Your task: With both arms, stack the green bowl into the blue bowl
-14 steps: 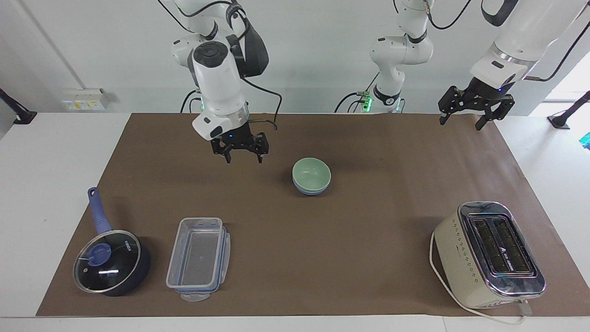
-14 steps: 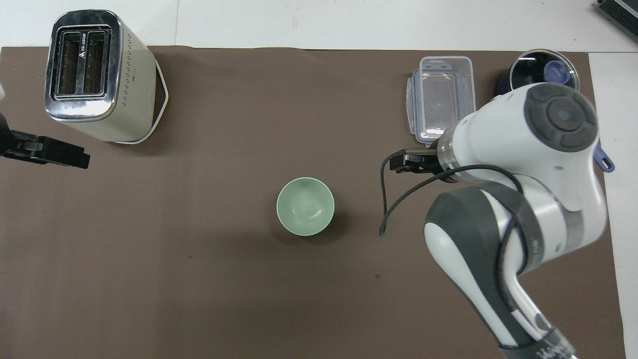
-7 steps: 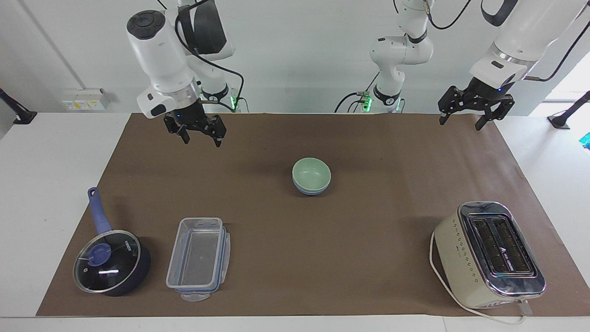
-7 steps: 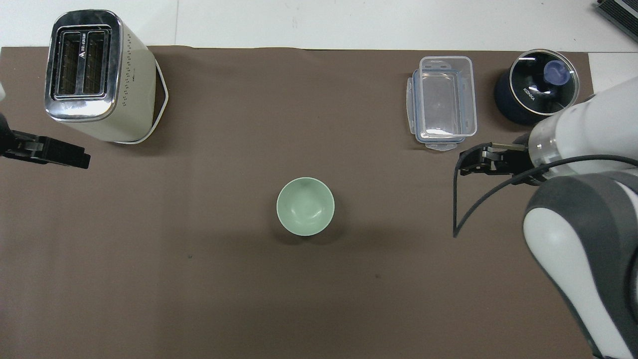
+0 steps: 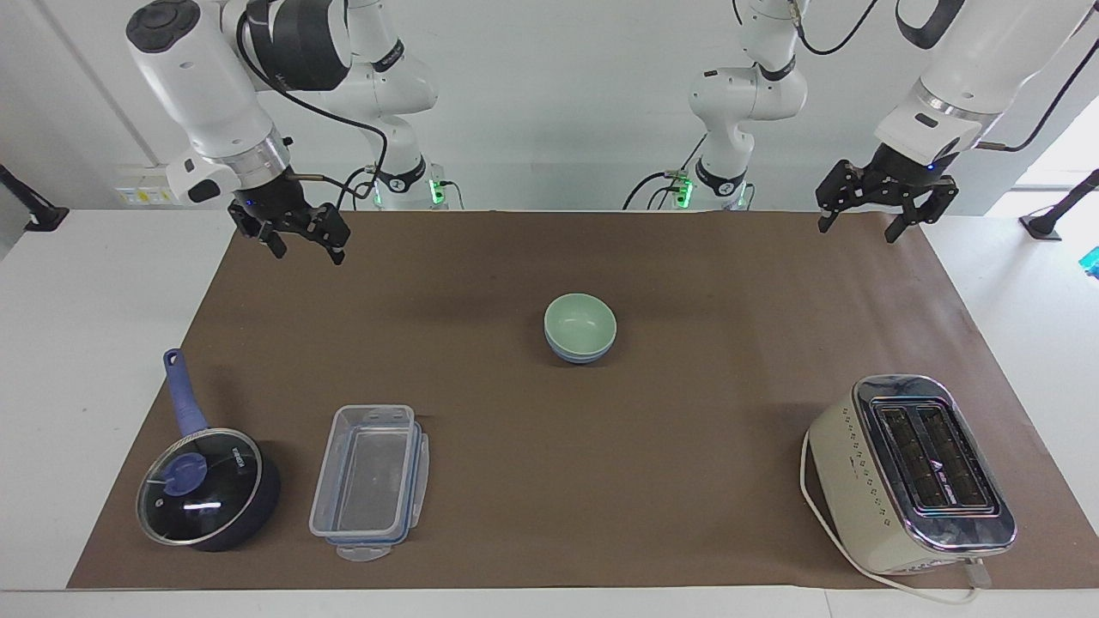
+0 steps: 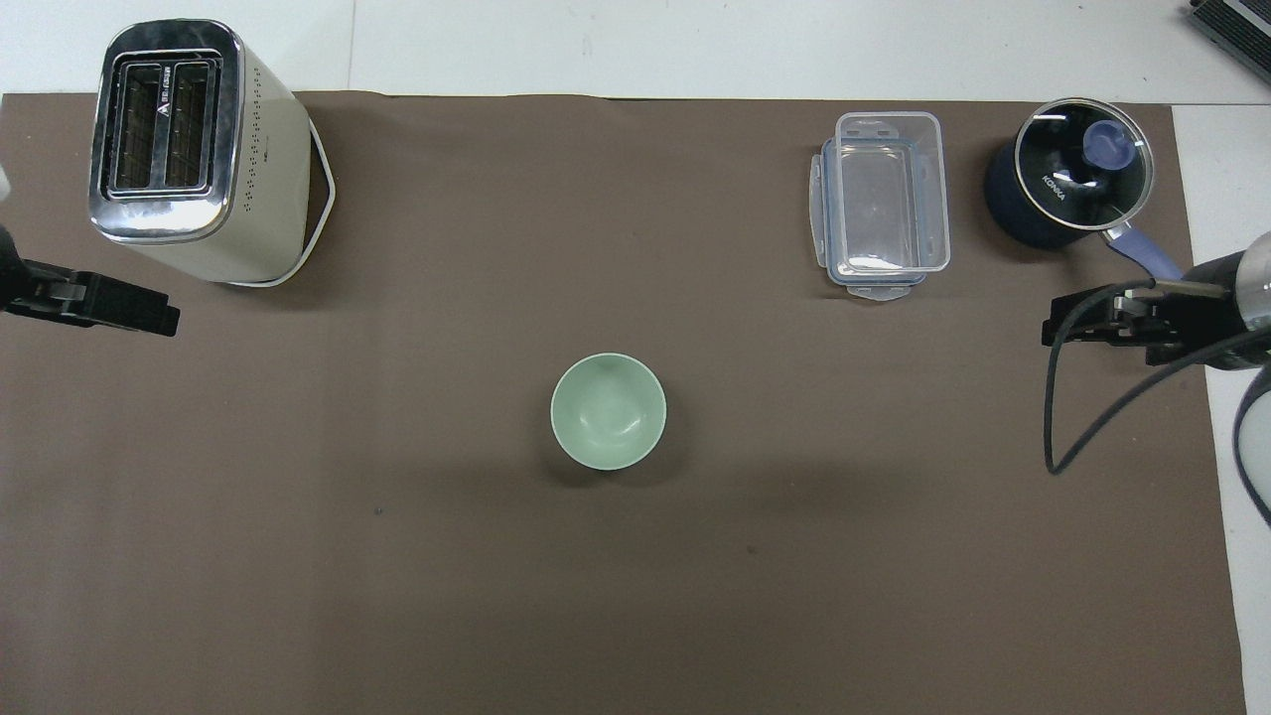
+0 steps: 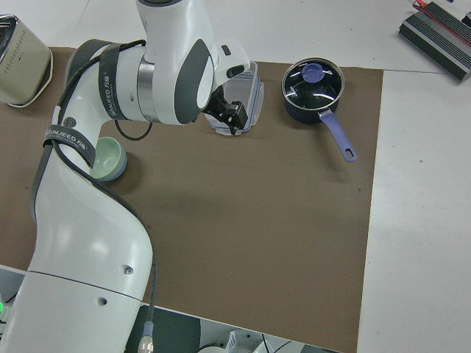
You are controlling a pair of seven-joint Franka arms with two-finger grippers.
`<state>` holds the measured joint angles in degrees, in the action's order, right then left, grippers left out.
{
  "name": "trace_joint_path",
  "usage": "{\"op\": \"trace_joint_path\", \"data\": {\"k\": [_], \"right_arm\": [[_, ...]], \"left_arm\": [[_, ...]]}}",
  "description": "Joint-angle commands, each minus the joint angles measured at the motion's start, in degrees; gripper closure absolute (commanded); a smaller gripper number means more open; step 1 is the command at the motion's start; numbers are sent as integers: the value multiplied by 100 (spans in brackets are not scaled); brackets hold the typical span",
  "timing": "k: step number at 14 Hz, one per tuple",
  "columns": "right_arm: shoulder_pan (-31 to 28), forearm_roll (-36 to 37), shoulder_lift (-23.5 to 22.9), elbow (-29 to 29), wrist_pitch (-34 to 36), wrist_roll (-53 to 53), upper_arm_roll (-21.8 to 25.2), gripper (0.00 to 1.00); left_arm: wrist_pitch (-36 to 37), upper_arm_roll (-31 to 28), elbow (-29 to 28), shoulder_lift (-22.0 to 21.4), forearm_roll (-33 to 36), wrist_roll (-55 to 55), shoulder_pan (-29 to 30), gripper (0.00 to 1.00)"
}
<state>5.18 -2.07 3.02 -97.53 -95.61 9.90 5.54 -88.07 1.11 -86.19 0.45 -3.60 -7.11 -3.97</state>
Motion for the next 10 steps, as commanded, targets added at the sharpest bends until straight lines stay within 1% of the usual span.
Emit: {"op": "trace_joint_path", "data": {"k": [1, 3, 5, 6, 10], "right_arm": [[-17, 285, -3, 715, 664, -277, -71, 0], [-9, 347, 15, 1103, 1165, -532, -71, 0], [-43, 295, 259, 781, 1115, -603, -54, 0], [-78, 260, 296, 727, 1089, -708, -36, 0], [-88, 321, 296, 788, 1185, -823, -71, 0]], "left_arm": [[44, 39, -30, -63, 79, -36, 36, 0], [44, 39, -30, -63, 79, -36, 36, 0], [35, 39, -30, -63, 79, -36, 36, 0], [35, 39, -30, -63, 79, -36, 28, 0], [35, 39, -30, -63, 79, -36, 28, 0]]}}
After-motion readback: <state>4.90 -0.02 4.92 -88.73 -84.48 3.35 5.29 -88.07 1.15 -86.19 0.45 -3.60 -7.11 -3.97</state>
